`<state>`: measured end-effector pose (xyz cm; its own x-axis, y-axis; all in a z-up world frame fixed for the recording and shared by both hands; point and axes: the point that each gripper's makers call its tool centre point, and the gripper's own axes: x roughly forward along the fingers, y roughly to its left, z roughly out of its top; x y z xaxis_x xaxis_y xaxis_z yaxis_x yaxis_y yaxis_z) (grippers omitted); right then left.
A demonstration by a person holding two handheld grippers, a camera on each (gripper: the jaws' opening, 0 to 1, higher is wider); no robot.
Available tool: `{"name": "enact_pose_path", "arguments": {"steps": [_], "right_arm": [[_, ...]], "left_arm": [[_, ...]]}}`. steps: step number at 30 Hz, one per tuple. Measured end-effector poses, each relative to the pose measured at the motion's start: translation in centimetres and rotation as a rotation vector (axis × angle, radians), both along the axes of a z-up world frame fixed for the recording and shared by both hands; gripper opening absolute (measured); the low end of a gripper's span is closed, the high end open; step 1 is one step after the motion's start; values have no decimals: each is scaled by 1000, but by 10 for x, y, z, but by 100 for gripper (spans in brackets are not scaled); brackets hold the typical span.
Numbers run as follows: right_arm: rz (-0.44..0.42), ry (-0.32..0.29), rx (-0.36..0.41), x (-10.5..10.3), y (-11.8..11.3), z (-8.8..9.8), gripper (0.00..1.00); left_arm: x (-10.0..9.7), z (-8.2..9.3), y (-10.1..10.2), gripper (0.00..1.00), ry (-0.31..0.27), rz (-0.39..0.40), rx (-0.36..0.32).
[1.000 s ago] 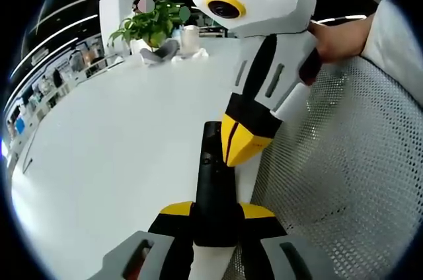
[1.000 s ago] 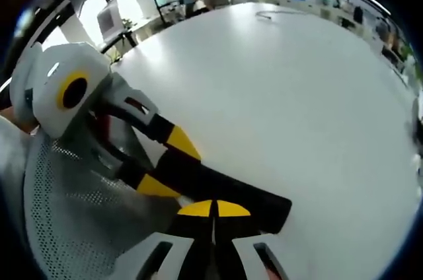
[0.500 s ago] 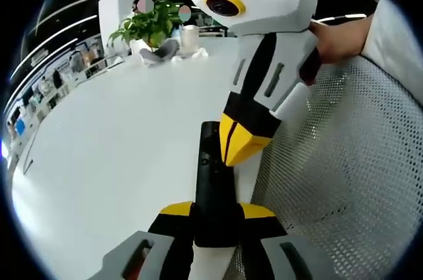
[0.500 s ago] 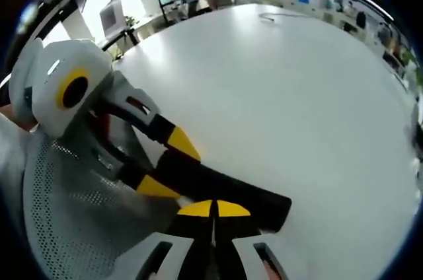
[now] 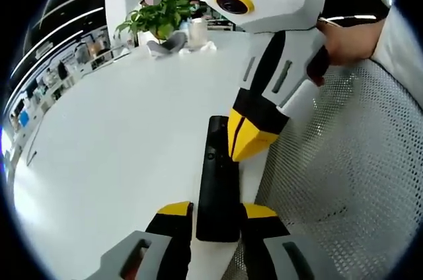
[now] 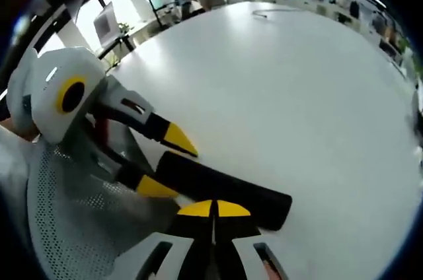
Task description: Press the specified remote control buttons in sequence, fully releasing each button before pressing the next.
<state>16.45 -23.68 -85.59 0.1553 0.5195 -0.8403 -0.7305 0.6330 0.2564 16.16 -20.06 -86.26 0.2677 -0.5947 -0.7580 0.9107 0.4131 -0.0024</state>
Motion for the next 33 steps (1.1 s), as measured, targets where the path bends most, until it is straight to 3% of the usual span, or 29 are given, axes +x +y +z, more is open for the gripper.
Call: {"name": "enact_pose_path", "arguments": {"steps": [10,33], "right_arm": [[-16,-5,-31,3,-6,-1,0],[0,-42,-3,8,2,3,0]], "left_arm": [[0,1,8,25,-13,2,42],[-3,1,-8,24,-46,-83,1]]}}
